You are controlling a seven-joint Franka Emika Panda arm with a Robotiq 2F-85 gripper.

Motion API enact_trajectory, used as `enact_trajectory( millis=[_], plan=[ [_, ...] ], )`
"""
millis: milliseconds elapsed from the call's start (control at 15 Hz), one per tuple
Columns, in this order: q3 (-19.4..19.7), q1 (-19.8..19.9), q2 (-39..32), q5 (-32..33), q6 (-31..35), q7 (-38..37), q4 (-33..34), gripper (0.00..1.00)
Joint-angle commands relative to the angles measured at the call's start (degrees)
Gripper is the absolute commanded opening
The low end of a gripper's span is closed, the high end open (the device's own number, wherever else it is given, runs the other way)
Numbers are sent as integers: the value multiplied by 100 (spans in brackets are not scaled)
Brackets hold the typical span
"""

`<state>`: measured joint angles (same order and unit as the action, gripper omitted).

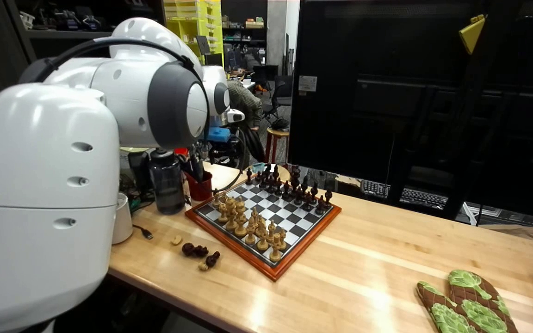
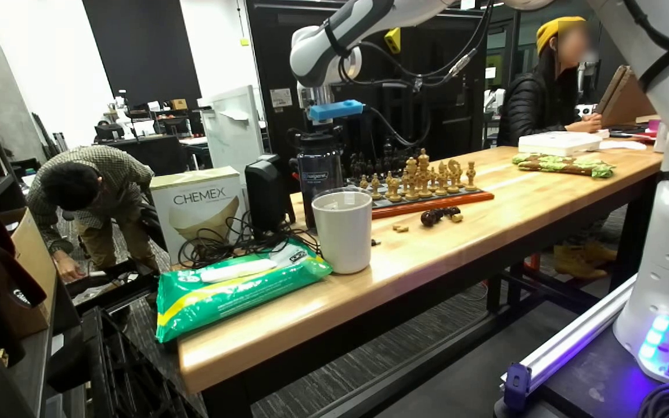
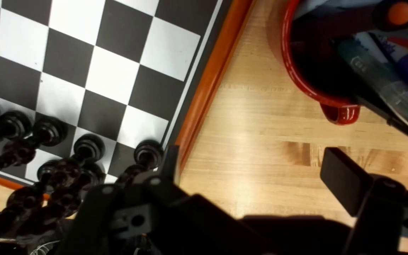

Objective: Move the first left front black piece backwards

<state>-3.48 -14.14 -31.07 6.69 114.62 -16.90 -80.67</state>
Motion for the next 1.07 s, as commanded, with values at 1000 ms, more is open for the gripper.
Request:
enact_trajectory(
  millis=[1000],
  plan=[
    [60, 149, -84, -161, -244, -139, 30, 100]
  ],
)
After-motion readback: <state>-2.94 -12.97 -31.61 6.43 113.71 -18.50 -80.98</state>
